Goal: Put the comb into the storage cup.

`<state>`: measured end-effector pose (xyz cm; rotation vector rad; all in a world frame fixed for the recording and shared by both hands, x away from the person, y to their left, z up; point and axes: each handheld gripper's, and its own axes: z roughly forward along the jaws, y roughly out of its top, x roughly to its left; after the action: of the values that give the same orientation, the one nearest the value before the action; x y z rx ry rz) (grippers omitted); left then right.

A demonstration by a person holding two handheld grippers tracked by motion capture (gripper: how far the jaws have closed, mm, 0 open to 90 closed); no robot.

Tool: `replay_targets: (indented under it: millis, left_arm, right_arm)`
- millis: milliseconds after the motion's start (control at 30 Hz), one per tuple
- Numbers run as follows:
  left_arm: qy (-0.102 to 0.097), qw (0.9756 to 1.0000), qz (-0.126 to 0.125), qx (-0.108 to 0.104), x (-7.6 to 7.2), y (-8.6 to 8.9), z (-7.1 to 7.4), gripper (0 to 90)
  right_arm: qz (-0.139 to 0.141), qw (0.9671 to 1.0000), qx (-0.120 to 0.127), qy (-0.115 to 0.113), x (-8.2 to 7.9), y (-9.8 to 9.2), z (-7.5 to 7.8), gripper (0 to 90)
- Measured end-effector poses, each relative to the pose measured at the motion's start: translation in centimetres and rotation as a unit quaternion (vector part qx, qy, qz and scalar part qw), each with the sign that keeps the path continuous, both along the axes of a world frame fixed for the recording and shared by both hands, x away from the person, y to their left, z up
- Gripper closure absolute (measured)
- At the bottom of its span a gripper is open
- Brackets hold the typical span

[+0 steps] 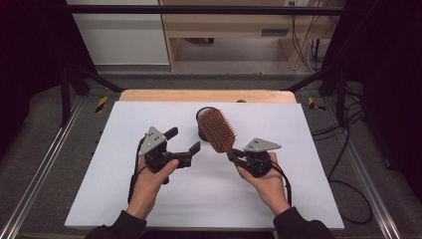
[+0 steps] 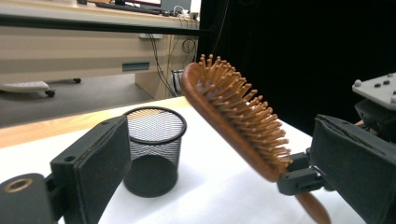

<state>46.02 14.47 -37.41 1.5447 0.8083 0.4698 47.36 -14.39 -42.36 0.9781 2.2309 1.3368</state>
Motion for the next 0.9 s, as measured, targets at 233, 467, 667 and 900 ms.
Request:
replay_targets:
  millis: [233, 467, 667, 900]
  left_arm:
    - [0.011, 0.9998, -0.013, -0.011, 0.6, -1.5, 0.1, 4.6]
    - [0.024, 0.9991, -0.007, -0.035, 1.0, -2.1, 0.3, 4.6]
    - [0.048, 0.9970, -0.022, -0.057, 1.7, -2.8, 0.2, 4.8]
    - [0.060, 0.9959, -0.031, -0.061, 2.2, -3.5, 0.0, 4.9]
  right_arm:
    - [0.002, 0.9997, 0.013, -0.019, -0.4, 0.4, 0.5, 73.3]
    - [-0.003, 0.9992, 0.026, -0.029, -0.7, 0.2, 0.8, 73.3]
    - [-0.004, 0.9984, 0.041, -0.039, -0.8, 0.1, 1.0, 73.2]
    - [-0.003, 0.9981, 0.045, -0.043, -0.8, 0.0, 1.0, 73.2]
